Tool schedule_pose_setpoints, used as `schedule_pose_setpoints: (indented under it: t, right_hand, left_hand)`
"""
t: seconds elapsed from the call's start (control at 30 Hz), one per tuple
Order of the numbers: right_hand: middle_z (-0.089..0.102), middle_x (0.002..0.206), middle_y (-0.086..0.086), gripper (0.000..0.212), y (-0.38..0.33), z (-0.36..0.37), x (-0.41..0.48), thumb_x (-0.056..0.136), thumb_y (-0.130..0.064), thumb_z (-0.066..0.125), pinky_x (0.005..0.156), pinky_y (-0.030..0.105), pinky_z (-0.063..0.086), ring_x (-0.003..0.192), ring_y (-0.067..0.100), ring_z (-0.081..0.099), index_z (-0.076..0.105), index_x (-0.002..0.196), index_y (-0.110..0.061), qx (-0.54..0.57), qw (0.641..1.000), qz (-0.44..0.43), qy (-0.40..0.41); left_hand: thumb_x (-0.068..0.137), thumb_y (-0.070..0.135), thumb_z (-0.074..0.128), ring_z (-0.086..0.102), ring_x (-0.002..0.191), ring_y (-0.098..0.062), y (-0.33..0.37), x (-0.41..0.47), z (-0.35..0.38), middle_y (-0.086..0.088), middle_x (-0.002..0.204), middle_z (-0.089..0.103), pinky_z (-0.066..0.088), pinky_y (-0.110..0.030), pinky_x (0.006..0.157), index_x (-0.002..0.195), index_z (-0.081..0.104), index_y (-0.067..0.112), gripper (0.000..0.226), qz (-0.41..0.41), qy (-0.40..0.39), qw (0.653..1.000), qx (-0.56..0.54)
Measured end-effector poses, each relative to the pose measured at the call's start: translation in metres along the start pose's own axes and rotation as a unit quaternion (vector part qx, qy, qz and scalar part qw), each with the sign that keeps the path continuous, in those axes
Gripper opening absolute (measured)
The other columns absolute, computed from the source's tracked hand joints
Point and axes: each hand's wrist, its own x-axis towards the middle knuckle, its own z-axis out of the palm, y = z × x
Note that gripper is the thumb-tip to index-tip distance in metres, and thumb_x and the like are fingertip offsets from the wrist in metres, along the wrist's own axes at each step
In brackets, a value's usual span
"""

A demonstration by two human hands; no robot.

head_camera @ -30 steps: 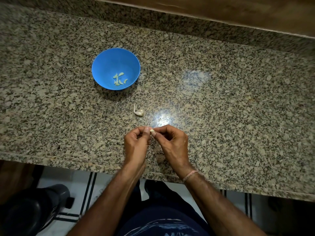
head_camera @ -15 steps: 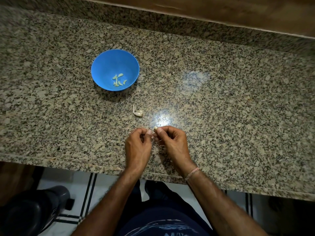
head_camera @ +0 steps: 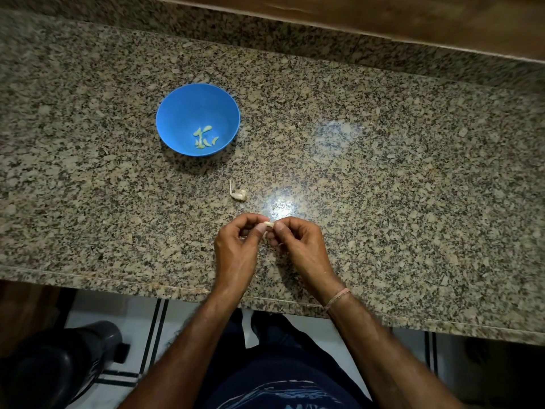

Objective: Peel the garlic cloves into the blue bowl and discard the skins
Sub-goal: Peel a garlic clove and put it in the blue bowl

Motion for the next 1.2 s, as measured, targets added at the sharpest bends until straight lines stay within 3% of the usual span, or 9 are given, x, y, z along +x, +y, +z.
schedule_pose_setpoints:
  t: [0.2,0.37,0.5,0.6,0.67,0.8,0.93,1.07,1.2]
  right_hand:
    - [0.073,0.109,-0.004,0.024,0.000,-0.002,0.000,0.095,-0.019,0.075,0.090,0.033,0.061,0.102,0.012,0.070,0.072,0.119,-0.023,-0.080,0.995,-0.065,0.011]
    - [0.074,0.099,-0.006,0.018,0.002,0.003,0.003,0.092,-0.021,0.079,0.082,0.026,0.061,0.092,0.010,0.071,0.074,0.109,-0.017,-0.116,0.988,-0.099,0.022]
    - [0.076,0.092,-0.007,0.004,0.011,0.002,0.006,0.093,-0.013,0.077,0.082,0.031,0.063,0.088,0.006,0.072,0.077,0.097,-0.014,-0.160,0.977,-0.122,0.065]
    - [0.070,0.124,-0.004,0.033,0.017,0.000,0.008,0.093,0.000,0.068,0.097,0.030,0.056,0.113,0.008,0.063,0.077,0.118,-0.020,-0.298,0.935,-0.175,0.082]
    - [0.066,0.131,-0.004,0.041,0.017,-0.002,0.008,0.094,-0.006,0.070,0.100,0.033,0.048,0.119,0.011,0.056,0.071,0.131,-0.025,-0.343,0.915,-0.193,0.086]
    - [0.076,0.109,-0.006,0.022,0.011,0.004,0.008,0.095,-0.014,0.076,0.089,0.035,0.060,0.100,0.005,0.068,0.077,0.117,-0.017,-0.248,0.952,-0.177,0.039]
    - [0.077,0.094,-0.008,0.008,0.008,0.007,0.006,0.095,-0.019,0.075,0.083,0.026,0.062,0.090,0.004,0.073,0.078,0.101,-0.014,-0.171,0.973,-0.138,0.068]
    - [0.076,0.090,-0.010,0.006,0.005,0.004,0.006,0.095,-0.029,0.075,0.081,0.019,0.058,0.088,0.001,0.071,0.076,0.094,-0.023,-0.154,0.979,-0.106,0.075]
    - [0.076,0.090,-0.007,0.018,0.002,0.010,0.006,0.099,-0.035,0.068,0.085,0.025,0.059,0.089,0.003,0.071,0.076,0.092,-0.020,-0.141,0.986,-0.069,0.059]
  left_hand:
    - [0.096,0.021,0.072,0.070,0.096,-0.009,-0.001,0.000,-0.002,0.010,0.098,0.076,0.060,-0.041,0.090,0.100,0.075,0.025,0.006,-0.002,0.013,1.000,0.001]
    - [0.096,0.023,0.073,0.069,0.097,-0.006,-0.004,-0.001,-0.001,0.011,0.098,0.075,0.061,-0.037,0.089,0.101,0.074,0.025,0.005,-0.005,0.014,1.000,0.013]
    - [0.096,0.026,0.072,0.070,0.096,-0.008,-0.006,0.000,-0.001,0.010,0.099,0.075,0.061,-0.040,0.089,0.102,0.075,0.025,0.006,-0.017,0.038,0.999,0.015]
    - [0.096,0.026,0.072,0.070,0.094,-0.007,-0.007,0.001,-0.001,0.010,0.098,0.075,0.062,-0.036,0.086,0.104,0.076,0.024,0.009,-0.021,0.051,0.998,0.019]
    - [0.096,0.025,0.072,0.070,0.092,-0.005,-0.009,0.002,-0.001,0.011,0.098,0.075,0.062,-0.032,0.084,0.105,0.076,0.022,0.010,-0.019,0.052,0.998,0.029]
    - [0.097,0.025,0.072,0.068,0.089,0.000,-0.009,0.000,0.000,0.015,0.092,0.072,0.058,-0.024,0.078,0.099,0.075,0.024,0.004,-0.008,0.032,0.997,0.070]
    - [0.103,0.037,0.060,0.068,0.079,-0.009,-0.013,0.002,-0.002,0.009,0.088,0.073,0.053,-0.026,0.065,0.093,0.073,0.024,0.021,0.007,0.039,0.991,0.129]
    - [0.100,0.024,0.066,0.059,0.094,-0.004,-0.019,0.003,-0.008,0.009,0.111,0.064,0.044,-0.019,0.067,0.107,0.066,0.030,0.009,0.037,0.062,0.982,0.177]
    - [0.101,0.025,0.062,0.051,0.104,-0.008,-0.020,0.001,-0.013,0.012,0.119,0.063,0.050,-0.031,0.078,0.118,0.071,0.035,0.022,0.068,0.064,0.975,0.201]
